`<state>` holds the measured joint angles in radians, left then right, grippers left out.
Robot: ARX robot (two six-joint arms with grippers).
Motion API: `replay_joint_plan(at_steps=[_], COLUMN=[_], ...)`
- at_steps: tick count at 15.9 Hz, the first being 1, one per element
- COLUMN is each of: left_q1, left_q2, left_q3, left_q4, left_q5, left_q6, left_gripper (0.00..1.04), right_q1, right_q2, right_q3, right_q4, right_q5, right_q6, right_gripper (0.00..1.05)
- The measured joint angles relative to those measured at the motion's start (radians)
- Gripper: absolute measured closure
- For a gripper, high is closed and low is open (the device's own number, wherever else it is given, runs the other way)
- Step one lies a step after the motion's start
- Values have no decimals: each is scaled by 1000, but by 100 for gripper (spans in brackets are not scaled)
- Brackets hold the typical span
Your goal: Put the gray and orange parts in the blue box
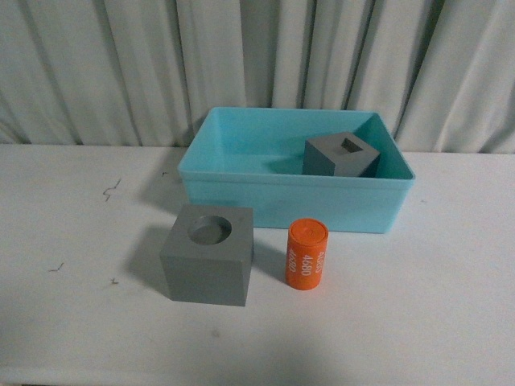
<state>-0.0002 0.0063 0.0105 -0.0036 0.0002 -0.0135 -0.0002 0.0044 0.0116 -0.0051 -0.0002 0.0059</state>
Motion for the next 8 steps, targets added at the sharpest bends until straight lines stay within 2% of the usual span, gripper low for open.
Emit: replay_joint_plan(at_steps=[3, 8], left_q1=[0, 0], left_q2=[0, 0], left_q3=[0, 0], left_q4=[0, 0], left_q5=[-1, -1], left_q6=[0, 0], left_gripper=[7, 7], right_q1=[0, 0], right_q2=[-1, -1], right_q3=[0, 0], right_q4=[2, 2], right_q5=[0, 0], right_q6=[-1, 0], right_gripper=[100, 42])
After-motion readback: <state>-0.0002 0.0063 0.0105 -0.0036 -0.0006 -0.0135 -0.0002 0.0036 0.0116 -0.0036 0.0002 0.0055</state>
